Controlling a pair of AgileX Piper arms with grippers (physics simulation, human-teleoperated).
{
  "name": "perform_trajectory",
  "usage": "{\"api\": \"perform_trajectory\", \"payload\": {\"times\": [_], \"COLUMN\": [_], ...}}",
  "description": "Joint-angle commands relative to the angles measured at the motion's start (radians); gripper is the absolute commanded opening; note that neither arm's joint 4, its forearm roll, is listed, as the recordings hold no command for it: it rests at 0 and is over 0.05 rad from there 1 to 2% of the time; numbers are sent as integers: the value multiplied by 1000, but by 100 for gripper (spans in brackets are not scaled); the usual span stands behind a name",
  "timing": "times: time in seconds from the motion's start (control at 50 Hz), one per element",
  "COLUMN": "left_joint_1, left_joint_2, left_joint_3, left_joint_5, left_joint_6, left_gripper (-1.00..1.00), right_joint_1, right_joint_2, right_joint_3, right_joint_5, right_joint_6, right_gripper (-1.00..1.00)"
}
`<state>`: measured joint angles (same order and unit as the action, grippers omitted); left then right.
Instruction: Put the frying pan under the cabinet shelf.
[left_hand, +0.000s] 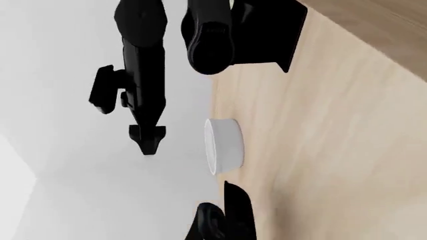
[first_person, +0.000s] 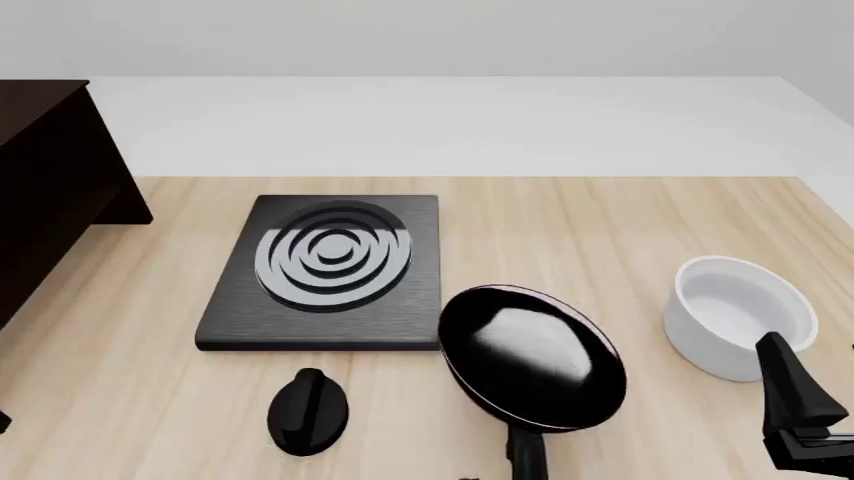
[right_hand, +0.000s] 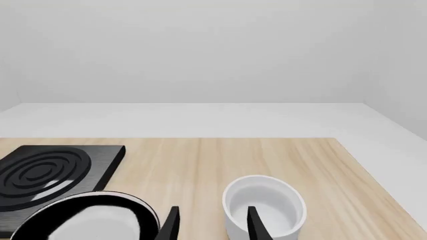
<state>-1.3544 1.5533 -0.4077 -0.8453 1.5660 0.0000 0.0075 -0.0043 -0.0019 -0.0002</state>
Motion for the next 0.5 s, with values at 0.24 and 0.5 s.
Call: {"api": "perform_trajectory", "payload": {"times": [0.24,0.5], "left_joint_1": [24,98], "left_joint_2": [-177,-209], "left_joint_3": [17,38], "left_joint_5": [-25,-105], "left_joint_6": [154,196], "left_gripper": [-100,-100], "right_joint_1": [0,0], "right_joint_2": [0,0], "right_joint_3": [0,0], "right_joint_5": [0,0], "right_joint_6": [0,0], "right_gripper": [100,100]}}
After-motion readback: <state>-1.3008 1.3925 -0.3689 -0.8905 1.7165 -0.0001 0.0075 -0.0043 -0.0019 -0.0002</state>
